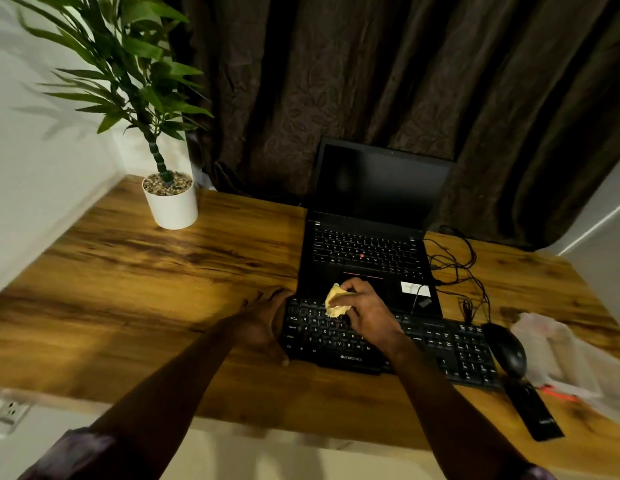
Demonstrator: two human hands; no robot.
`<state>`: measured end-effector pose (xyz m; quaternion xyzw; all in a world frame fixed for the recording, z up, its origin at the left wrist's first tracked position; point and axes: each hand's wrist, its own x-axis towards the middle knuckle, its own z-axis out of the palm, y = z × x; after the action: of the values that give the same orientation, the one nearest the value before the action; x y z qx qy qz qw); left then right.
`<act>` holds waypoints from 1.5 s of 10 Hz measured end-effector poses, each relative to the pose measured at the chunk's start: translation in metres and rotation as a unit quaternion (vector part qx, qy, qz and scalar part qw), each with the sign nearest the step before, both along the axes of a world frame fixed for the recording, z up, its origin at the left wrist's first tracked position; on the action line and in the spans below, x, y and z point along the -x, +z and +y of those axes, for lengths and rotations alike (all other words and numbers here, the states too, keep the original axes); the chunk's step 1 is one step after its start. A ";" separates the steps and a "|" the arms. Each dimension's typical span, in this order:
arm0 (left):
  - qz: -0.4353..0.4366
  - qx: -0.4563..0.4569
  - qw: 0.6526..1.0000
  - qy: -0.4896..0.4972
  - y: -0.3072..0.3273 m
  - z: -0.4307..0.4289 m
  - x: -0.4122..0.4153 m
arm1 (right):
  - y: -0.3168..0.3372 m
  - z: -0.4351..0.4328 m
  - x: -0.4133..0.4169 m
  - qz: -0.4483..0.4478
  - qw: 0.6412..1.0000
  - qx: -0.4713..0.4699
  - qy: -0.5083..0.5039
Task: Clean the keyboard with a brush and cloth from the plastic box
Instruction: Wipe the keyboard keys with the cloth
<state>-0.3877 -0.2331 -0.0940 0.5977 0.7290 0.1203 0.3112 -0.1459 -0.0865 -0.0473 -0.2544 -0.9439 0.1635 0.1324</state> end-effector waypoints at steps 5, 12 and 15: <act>0.013 0.014 1.000 -0.010 0.037 -0.008 -0.011 | -0.001 -0.006 0.000 -0.004 0.999 -0.034 -0.023; 0.009 0.014 1.000 -0.006 0.037 -0.008 -0.012 | -0.001 -0.010 -0.024 -0.002 0.993 -0.056 -0.099; 0.002 0.016 1.000 -0.011 0.035 -0.007 -0.010 | -0.002 -0.021 0.007 0.001 0.997 -0.048 -0.054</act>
<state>-0.3780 -0.2405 -0.0593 0.6010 0.7245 0.1038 0.3211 -0.1527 -0.1074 -0.0489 -0.2980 -0.9356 0.1111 0.1537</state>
